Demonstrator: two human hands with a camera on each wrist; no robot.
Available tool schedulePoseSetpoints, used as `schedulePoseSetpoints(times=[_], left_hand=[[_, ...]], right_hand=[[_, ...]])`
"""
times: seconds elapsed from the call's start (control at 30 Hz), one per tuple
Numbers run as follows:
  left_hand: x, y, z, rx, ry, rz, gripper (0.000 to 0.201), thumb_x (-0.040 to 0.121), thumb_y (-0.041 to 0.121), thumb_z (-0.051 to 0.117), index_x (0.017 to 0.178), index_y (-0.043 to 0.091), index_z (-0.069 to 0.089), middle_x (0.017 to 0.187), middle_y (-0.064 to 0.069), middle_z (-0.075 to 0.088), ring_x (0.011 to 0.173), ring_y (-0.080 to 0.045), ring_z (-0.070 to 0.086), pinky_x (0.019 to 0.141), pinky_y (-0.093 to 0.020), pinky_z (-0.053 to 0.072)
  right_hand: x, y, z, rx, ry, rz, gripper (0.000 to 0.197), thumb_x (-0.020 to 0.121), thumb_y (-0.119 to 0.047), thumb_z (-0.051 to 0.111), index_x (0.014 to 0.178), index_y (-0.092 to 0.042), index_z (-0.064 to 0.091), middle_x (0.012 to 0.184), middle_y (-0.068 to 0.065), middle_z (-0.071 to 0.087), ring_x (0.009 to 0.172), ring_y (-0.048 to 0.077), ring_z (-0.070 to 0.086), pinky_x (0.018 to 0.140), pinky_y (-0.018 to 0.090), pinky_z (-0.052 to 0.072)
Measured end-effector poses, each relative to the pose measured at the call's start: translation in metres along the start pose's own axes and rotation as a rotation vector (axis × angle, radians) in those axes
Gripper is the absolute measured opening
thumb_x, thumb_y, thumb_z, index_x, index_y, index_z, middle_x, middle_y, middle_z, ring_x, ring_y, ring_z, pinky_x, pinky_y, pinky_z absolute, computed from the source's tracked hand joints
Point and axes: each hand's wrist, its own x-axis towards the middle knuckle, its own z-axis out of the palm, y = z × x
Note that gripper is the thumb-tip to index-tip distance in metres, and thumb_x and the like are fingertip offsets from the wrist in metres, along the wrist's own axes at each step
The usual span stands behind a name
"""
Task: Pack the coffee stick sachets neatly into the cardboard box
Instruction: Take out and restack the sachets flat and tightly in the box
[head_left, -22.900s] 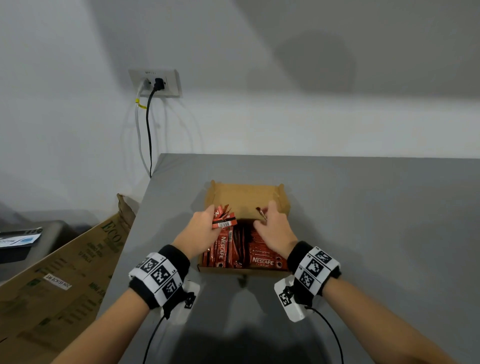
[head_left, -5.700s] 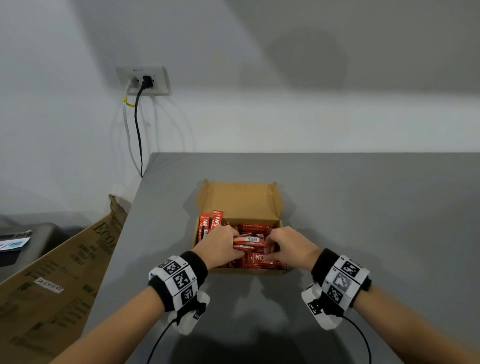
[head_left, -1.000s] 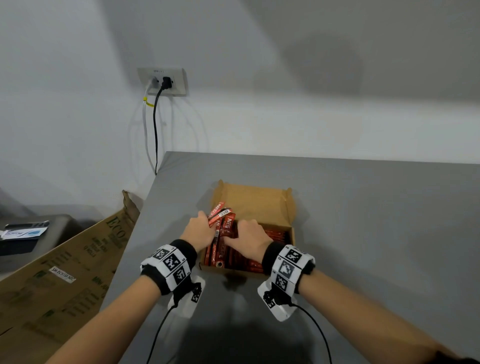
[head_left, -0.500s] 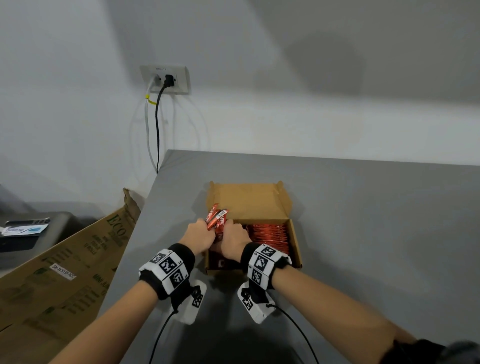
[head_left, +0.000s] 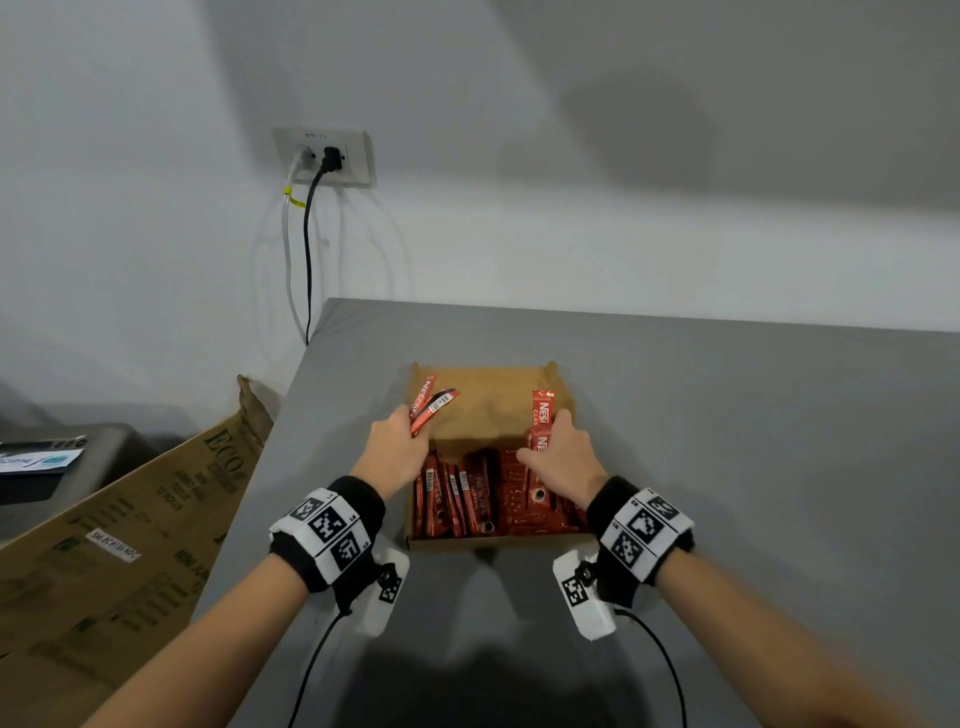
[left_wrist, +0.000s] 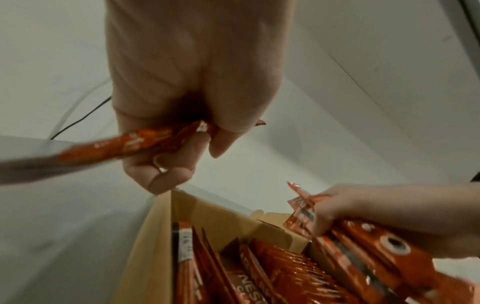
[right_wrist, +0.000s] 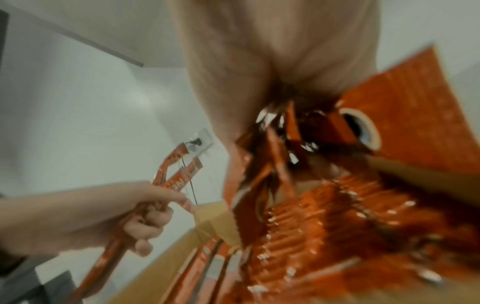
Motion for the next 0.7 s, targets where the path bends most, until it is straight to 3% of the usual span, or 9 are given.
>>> schedulePoseSetpoints(times=[0.1, 0.2, 0.37, 0.53, 0.7], left_hand=[[-0.004, 0.006, 0.007, -0.013, -0.041, 0.025, 0.024, 0.099, 0.02, 0.043, 0.111, 0.0, 0.049, 0.077, -0.002, 0.054, 0.056, -0.009, 0.049, 0.041, -0.011, 0.04], [-0.005, 0.009, 0.01, -0.023, -0.063, 0.028, 0.022, 0.099, 0.019, 0.042, 0.112, 0.002, 0.05, 0.072, 0.001, 0.051, 0.053, -0.008, 0.047, 0.036, -0.007, 0.036], [-0.004, 0.008, 0.011, -0.011, -0.086, 0.034, 0.02, 0.099, 0.018, 0.042, 0.111, 0.003, 0.05, 0.072, 0.001, 0.051, 0.051, -0.007, 0.047, 0.036, -0.008, 0.036], [-0.005, 0.007, 0.01, -0.009, -0.079, 0.039, 0.018, 0.099, 0.018, 0.042, 0.103, 0.004, 0.051, 0.069, 0.0, 0.051, 0.05, -0.009, 0.045, 0.035, -0.008, 0.035], [-0.001, 0.006, 0.005, 0.03, -0.032, 0.015, 0.011, 0.097, 0.012, 0.044, 0.092, 0.006, 0.051, 0.073, -0.004, 0.053, 0.053, -0.01, 0.047, 0.042, -0.014, 0.036]], right_hand=[[-0.002, 0.009, 0.008, -0.094, 0.012, 0.01, 0.039, 0.082, -0.013, 0.061, 0.108, -0.012, 0.031, 0.101, 0.016, 0.058, 0.086, 0.029, 0.06, 0.073, 0.038, 0.053], [-0.002, 0.011, 0.014, -0.143, 0.034, -0.013, 0.048, 0.082, -0.011, 0.062, 0.118, -0.013, 0.029, 0.105, 0.016, 0.056, 0.091, 0.03, 0.06, 0.078, 0.042, 0.055], [0.001, 0.012, 0.016, -0.21, 0.053, -0.045, 0.046, 0.082, -0.013, 0.063, 0.117, -0.01, 0.033, 0.11, 0.015, 0.054, 0.097, 0.028, 0.058, 0.081, 0.037, 0.053], [-0.005, 0.011, 0.008, -0.366, 0.078, -0.077, 0.045, 0.084, -0.027, 0.064, 0.116, -0.006, 0.04, 0.115, 0.015, 0.05, 0.106, 0.03, 0.052, 0.086, 0.034, 0.046], [-0.019, -0.014, 0.014, -0.456, 0.2, -0.304, 0.029, 0.092, -0.029, 0.053, 0.112, -0.008, 0.049, 0.114, 0.007, 0.051, 0.105, 0.02, 0.05, 0.089, 0.027, 0.047]])
